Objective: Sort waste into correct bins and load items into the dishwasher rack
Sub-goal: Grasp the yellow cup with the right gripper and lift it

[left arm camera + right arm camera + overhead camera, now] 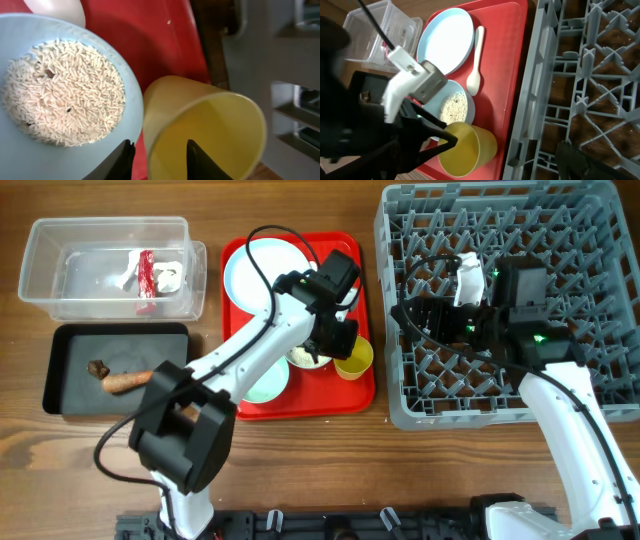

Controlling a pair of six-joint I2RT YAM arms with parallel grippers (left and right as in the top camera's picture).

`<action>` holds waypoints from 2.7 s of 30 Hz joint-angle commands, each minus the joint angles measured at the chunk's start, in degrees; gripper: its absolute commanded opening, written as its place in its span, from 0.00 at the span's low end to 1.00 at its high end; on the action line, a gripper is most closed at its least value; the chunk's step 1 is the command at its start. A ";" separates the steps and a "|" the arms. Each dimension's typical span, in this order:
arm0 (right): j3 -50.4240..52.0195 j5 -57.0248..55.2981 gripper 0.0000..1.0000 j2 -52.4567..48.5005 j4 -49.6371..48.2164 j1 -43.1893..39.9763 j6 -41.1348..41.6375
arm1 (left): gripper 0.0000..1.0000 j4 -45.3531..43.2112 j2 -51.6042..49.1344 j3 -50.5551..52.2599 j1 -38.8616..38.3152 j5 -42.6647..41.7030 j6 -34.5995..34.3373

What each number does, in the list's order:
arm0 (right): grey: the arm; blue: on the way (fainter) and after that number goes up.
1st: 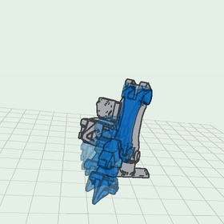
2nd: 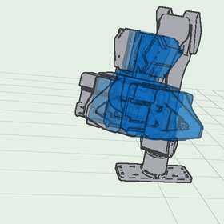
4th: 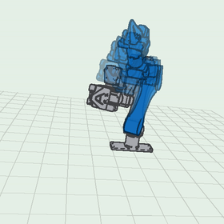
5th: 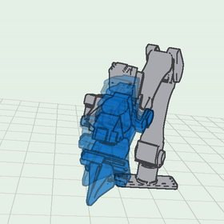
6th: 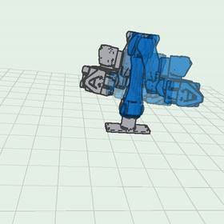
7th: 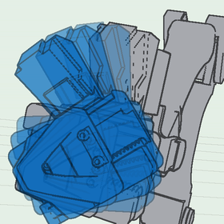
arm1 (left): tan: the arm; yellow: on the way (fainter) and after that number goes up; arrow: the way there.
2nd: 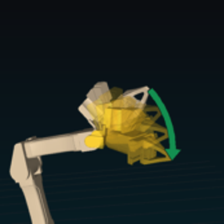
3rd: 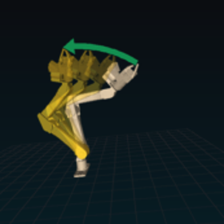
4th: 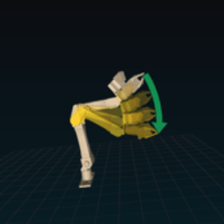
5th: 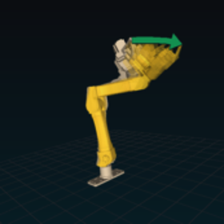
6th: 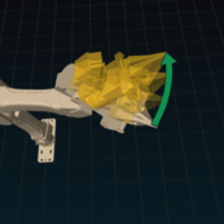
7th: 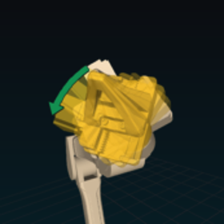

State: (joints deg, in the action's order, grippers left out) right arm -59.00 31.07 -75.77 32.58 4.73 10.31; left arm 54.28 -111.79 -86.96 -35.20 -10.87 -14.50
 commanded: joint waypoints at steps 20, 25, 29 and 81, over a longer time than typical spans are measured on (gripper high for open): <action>-0.11 23.26 1.00 -0.57 -10.05 0.70 -7.54 | 0.04 -3.34 9.55 -1.95 28.00 -60.76 7.34; -0.11 37.48 1.00 -2.75 -24.02 1.62 -9.11 | 0.04 -4.17 9.55 -1.95 31.52 -73.99 8.55; -0.11 47.80 1.00 -6.84 -36.70 1.86 -6.84 | 0.04 -4.35 9.55 -1.95 29.29 -77.42 8.52; -4.48 11.21 0.41 -6.21 -13.11 -4.85 8.22 | 0.54 -4.26 9.55 -1.92 24.15 -31.19 8.07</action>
State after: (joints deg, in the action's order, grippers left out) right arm -59.24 56.18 -86.39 11.35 -0.36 19.25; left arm 49.47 -103.15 -88.18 -10.24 -60.58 -7.11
